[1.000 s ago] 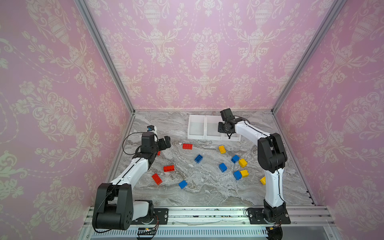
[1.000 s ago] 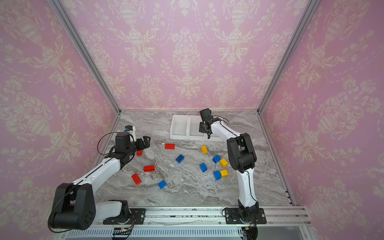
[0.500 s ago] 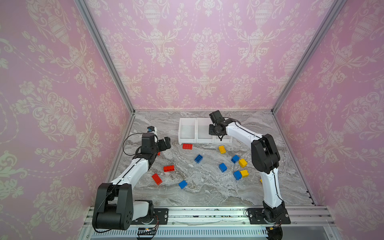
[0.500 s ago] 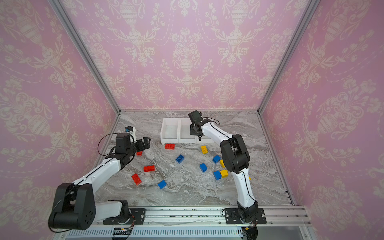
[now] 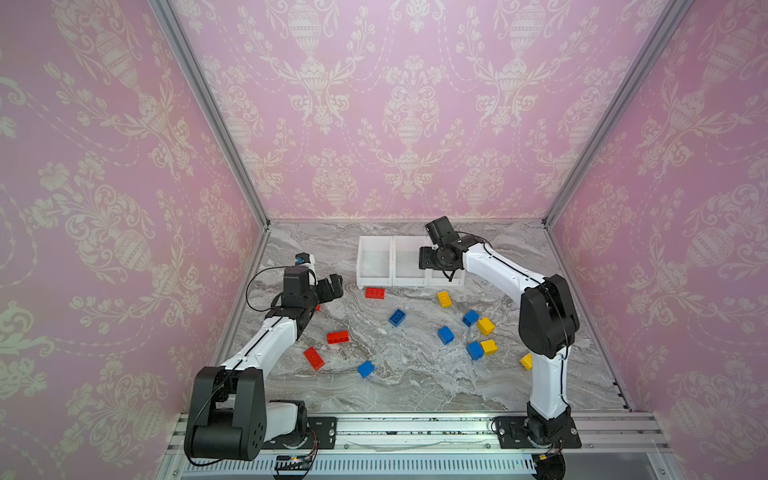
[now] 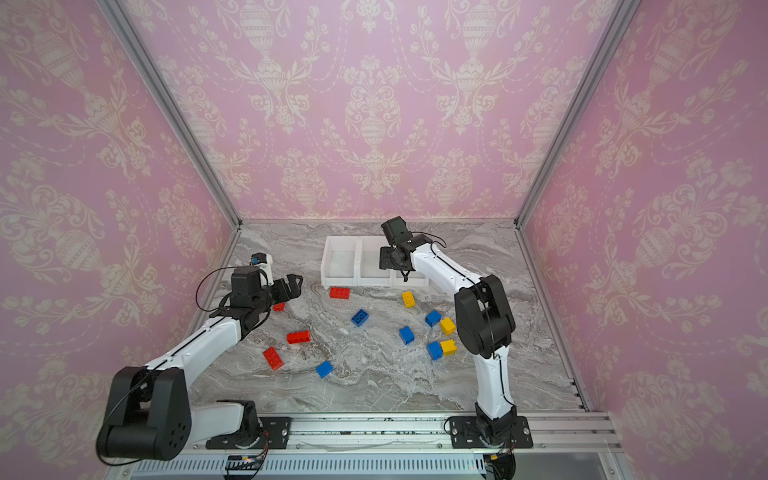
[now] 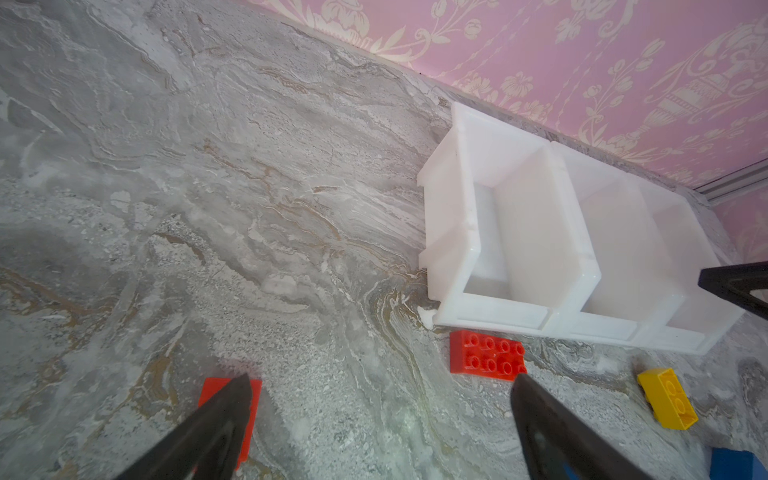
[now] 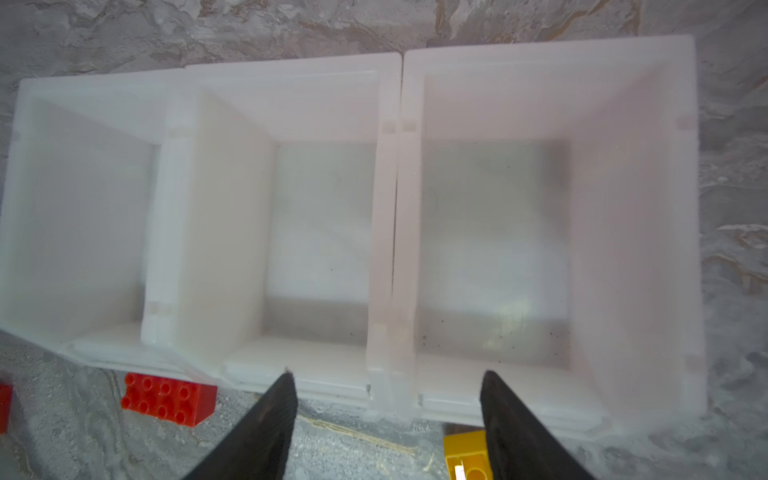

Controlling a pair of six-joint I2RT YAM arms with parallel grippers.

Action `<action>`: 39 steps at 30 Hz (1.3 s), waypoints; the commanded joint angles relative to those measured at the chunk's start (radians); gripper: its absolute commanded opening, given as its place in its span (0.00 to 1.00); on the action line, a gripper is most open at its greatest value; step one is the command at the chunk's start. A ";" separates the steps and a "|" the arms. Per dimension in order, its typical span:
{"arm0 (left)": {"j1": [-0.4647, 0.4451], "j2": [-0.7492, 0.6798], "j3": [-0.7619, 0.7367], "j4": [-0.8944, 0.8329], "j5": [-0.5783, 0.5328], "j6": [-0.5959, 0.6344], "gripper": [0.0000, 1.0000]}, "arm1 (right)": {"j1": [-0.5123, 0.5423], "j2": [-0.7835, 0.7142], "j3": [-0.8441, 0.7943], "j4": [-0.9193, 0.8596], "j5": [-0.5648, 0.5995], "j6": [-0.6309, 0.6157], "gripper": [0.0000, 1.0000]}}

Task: Sort the legos into containers by color
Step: 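Lower the right gripper in front of the bin and grasp the yellow brick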

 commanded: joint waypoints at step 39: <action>-0.112 0.039 0.019 -0.069 0.076 -0.071 0.99 | -0.032 0.025 -0.318 0.023 -0.042 -0.174 0.56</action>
